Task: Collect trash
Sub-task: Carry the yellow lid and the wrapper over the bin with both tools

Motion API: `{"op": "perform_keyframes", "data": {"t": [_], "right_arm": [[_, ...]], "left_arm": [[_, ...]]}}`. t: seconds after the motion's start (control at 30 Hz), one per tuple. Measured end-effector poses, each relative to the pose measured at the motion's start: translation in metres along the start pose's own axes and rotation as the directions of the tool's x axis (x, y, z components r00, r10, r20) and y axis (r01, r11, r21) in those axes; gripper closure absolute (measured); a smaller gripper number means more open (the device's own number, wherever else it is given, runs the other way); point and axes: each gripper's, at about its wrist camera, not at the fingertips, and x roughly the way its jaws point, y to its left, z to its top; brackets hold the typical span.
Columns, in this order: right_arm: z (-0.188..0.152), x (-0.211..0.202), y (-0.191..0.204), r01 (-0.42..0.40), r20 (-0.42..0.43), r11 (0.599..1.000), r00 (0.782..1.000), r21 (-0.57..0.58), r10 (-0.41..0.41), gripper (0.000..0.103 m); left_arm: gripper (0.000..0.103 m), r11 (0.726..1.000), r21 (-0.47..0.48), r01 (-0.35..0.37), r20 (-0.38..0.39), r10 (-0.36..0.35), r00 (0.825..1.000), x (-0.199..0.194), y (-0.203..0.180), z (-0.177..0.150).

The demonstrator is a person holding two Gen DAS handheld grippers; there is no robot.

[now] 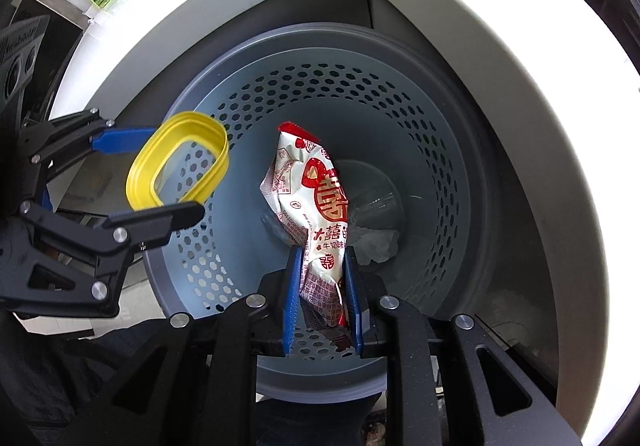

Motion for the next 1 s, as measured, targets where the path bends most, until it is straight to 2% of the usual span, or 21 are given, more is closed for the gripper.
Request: {"op": "perform_keyframes", "data": {"t": [0.57,1.0], "right_arm": [[0.014,0.005,0.003,0.015,0.012,1.000,1.000,-0.005,-0.015,0.082],[0.017,0.004,0.005,0.022,0.016,1.000,1.000,-0.003,-0.022,0.081]], "left_arm": [[0.034,0.999,0.013,0.035,-0.052,-0.034,0.998,0.021,-0.007,0.003],[0.034,0.999,0.013,0.034,-0.050,-0.034,0.998,0.024,-0.010,0.010]]}}
